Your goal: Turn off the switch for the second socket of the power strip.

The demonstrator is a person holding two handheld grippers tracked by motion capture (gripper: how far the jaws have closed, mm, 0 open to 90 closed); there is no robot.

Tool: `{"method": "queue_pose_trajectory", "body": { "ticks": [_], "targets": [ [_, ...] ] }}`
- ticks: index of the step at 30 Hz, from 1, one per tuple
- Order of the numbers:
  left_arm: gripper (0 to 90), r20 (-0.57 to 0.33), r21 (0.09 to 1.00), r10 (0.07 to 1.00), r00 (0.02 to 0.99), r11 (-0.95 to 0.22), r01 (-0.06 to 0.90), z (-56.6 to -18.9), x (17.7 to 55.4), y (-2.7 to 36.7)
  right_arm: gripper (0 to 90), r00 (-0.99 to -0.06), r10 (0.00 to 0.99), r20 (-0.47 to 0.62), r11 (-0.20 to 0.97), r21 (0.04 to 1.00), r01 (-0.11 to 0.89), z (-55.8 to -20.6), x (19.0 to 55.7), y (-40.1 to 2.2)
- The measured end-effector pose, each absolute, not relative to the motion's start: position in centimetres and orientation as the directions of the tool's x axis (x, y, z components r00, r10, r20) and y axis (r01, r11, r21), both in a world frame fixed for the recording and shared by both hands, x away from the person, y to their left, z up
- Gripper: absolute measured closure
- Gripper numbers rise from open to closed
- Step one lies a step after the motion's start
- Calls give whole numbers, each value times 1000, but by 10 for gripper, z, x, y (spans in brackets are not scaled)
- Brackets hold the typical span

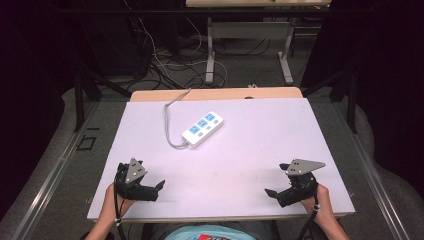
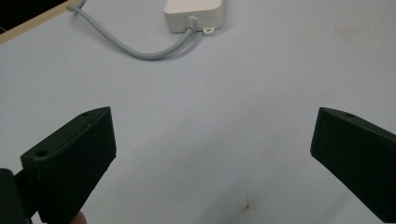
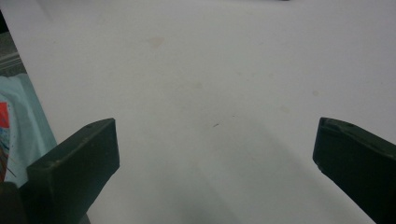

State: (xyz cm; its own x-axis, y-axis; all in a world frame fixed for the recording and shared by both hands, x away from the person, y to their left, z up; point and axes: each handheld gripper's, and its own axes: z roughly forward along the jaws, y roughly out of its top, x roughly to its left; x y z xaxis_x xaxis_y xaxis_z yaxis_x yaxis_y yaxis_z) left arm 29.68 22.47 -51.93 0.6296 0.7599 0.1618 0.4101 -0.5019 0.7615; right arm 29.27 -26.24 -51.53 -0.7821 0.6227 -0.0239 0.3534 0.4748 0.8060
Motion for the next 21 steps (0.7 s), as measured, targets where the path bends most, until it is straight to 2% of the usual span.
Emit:
{"method": "queue_pose_trajectory", "body": {
  "ticks": [21],
  "targets": [
    [0,181,749,739,650,-532,396,-518,304,205,0,-784,620,-28,479,805,350,-516,293,-263]
  ]
}}
